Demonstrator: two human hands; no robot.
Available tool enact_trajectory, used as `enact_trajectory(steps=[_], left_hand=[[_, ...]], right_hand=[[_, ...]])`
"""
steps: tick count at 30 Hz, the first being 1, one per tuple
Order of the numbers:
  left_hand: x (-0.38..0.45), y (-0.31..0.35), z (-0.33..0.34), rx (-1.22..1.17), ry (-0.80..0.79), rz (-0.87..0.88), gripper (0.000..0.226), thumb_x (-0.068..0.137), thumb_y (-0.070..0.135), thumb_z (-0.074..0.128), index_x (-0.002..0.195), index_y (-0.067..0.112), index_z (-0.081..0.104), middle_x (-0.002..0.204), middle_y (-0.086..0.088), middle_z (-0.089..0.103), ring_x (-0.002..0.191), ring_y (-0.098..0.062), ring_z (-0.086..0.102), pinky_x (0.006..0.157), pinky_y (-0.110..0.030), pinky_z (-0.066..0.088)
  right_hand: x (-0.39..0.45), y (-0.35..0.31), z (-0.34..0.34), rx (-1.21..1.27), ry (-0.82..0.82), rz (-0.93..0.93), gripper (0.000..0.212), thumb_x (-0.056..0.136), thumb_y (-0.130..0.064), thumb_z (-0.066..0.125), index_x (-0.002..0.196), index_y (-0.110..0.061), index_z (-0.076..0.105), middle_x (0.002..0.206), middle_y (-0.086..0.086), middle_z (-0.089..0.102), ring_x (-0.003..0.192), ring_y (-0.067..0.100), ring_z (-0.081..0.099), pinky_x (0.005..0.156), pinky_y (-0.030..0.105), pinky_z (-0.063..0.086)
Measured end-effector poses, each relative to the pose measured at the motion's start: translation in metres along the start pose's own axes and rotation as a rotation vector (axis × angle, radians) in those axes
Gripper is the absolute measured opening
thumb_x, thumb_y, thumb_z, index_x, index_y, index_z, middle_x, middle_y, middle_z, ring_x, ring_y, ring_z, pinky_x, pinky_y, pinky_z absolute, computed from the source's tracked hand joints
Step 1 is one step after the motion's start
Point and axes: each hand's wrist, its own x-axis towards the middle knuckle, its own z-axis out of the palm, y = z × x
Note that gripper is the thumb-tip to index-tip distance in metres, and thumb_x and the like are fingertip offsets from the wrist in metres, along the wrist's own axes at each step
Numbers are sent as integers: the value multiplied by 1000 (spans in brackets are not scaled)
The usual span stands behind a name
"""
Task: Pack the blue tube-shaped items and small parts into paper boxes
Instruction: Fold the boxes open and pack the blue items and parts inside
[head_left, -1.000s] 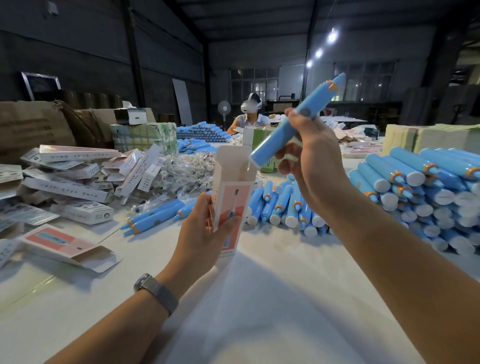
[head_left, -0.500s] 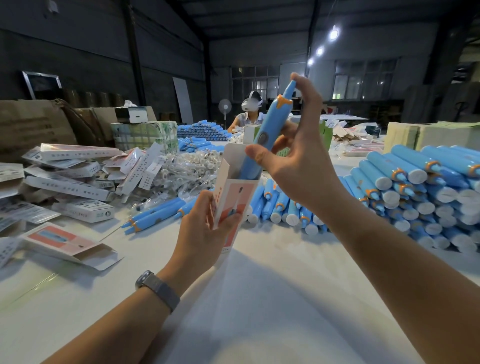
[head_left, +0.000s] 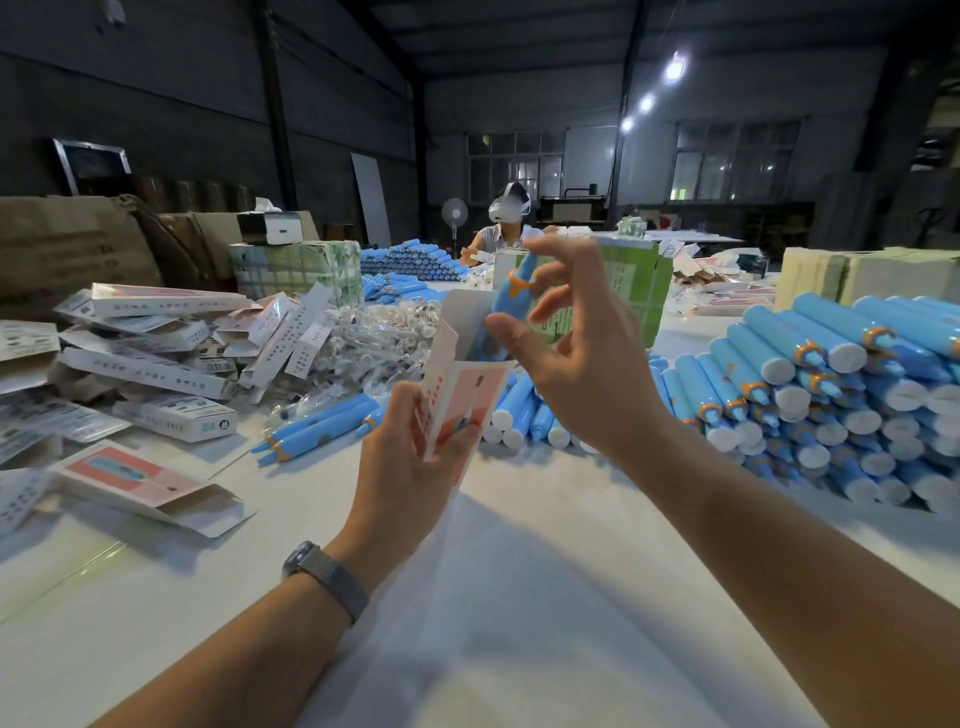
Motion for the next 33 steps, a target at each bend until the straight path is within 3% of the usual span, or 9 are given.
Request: enact_trajectory(steps=[2, 6, 10, 13, 16, 19, 22, 27, 33], left_hand=[[1, -4, 1, -14, 18, 7, 29, 75, 48, 70, 88, 41, 45, 85, 26, 65, 69, -3, 63, 54, -12, 46], [4, -14, 2, 12, 31, 18, 30, 77, 41, 73, 90, 44, 46, 80, 20, 64, 64, -7, 61, 53, -20, 46], [9, -21, -2, 32, 99, 1, 32, 79, 40, 71, 92, 41, 42, 84, 17, 63, 70, -8, 61, 53, -15, 44], [17, -26, -12, 71, 210, -35, 43, 86, 31, 75, 90, 39, 32, 84, 11, 59, 75, -14, 59, 57, -25, 44], [26, -33, -23, 86, 339, -63, 46, 87, 21, 76, 96, 31, 32, 85, 17, 54, 75, -18, 53, 60, -27, 38], [34, -43, -35, 104, 414, -88, 43, 86, 21, 77, 99, 23, 37, 83, 18, 52, 77, -15, 51, 62, -25, 38], [39, -50, -43, 72, 464, -127, 39, 86, 19, 76, 103, 17, 42, 85, 10, 54, 79, -17, 52, 68, -31, 42], [42, -59, -48, 31, 476, -137, 41, 88, 16, 74, 103, 20, 36, 98, 0, 58, 82, -13, 52, 62, -4, 38], [44, -61, -49, 15, 467, -168, 40, 90, 18, 73, 107, 19, 36, 104, 0, 58, 92, -20, 57, 76, -27, 45]], right_hand=[[-8, 3, 5, -79, -63, -80, 19, 92, -31, 64, 106, -18, 62, 97, -8, 59, 83, 14, 59, 62, 30, 44], [-23, 6, 15, -135, -181, -74, 27, 97, -26, 53, 98, -10, 75, 101, 5, 61, 91, 26, 61, 74, 40, 49], [-18, 7, 17, -23, -157, 10, 23, 94, -28, 56, 103, -17, 73, 102, -9, 55, 83, 9, 56, 65, 26, 41], [-10, 8, 29, 65, -90, 116, 18, 92, -25, 56, 104, -24, 69, 99, -12, 58, 81, 1, 57, 65, 12, 39], [4, 19, 58, 129, -94, 240, 16, 89, -22, 56, 100, -25, 67, 87, -9, 63, 75, 4, 57, 67, 15, 44], [22, 41, 103, 14, -288, 339, 19, 90, -16, 58, 106, -19, 67, 82, -6, 63, 76, 13, 61, 72, 30, 51], [39, 65, 151, -241, -624, 351, 31, 90, -13, 54, 119, -20, 64, 109, 3, 66, 104, 25, 62, 85, 35, 51], [61, 82, 214, -486, -948, 298, 47, 90, -7, 48, 133, -24, 59, 136, 6, 58, 118, 28, 57, 97, 40, 50], [51, 94, 263, -575, -1165, 275, 44, 90, -13, 53, 133, -21, 58, 133, 12, 59, 113, 32, 60, 96, 43, 52]])
